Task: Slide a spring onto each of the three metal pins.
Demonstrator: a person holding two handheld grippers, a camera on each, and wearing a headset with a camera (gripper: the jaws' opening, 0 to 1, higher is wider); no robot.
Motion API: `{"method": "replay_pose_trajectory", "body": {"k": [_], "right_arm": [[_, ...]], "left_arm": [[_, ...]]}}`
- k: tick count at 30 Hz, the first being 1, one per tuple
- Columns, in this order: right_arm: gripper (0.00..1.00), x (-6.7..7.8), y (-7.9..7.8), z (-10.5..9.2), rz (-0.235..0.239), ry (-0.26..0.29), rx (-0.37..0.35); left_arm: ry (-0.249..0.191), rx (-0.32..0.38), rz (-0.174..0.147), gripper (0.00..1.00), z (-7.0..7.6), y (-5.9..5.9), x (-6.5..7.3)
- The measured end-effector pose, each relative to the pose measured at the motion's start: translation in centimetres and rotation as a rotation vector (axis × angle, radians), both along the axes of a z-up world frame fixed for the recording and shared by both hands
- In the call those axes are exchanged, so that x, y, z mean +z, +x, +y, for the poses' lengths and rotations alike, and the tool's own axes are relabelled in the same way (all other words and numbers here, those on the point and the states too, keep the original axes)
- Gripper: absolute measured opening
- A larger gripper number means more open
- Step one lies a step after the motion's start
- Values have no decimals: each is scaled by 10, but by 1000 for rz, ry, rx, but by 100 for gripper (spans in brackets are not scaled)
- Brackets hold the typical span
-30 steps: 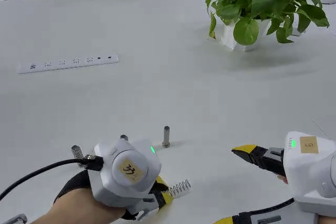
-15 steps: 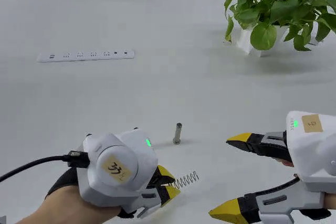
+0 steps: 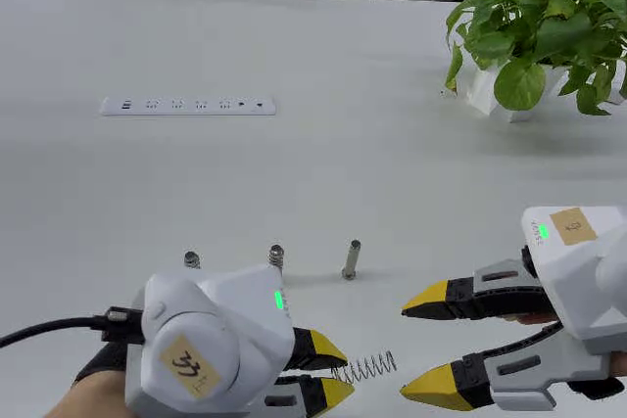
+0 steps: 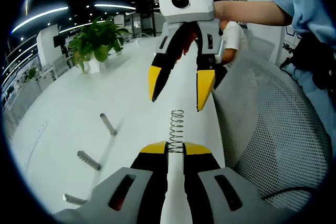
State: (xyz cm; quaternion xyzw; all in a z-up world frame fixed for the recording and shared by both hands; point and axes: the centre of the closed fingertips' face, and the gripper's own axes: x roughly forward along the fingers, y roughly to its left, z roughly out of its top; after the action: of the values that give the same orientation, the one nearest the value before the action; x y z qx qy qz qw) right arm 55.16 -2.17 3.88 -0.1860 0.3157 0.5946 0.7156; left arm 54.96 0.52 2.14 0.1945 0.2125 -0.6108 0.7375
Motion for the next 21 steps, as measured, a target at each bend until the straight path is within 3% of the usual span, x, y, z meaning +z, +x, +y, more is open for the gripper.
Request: {"method": "replay_pose_trajectory", "body": {"k": [1, 5, 9, 21], "right_arm": [[31, 2, -3, 3, 27, 23, 5], [20, 1, -4, 6, 46, 36, 15], [17, -1, -7, 9, 72, 38, 27], [8, -7, -7, 16, 80, 46, 28]], "left_arm": [[-2, -3, -1, 6, 0, 0, 0], [-11, -20, -19, 6, 1, 0, 1], [-17, -31, -27, 6, 2, 0, 2], [-19, -36, -24, 6, 4, 0, -1]]}}
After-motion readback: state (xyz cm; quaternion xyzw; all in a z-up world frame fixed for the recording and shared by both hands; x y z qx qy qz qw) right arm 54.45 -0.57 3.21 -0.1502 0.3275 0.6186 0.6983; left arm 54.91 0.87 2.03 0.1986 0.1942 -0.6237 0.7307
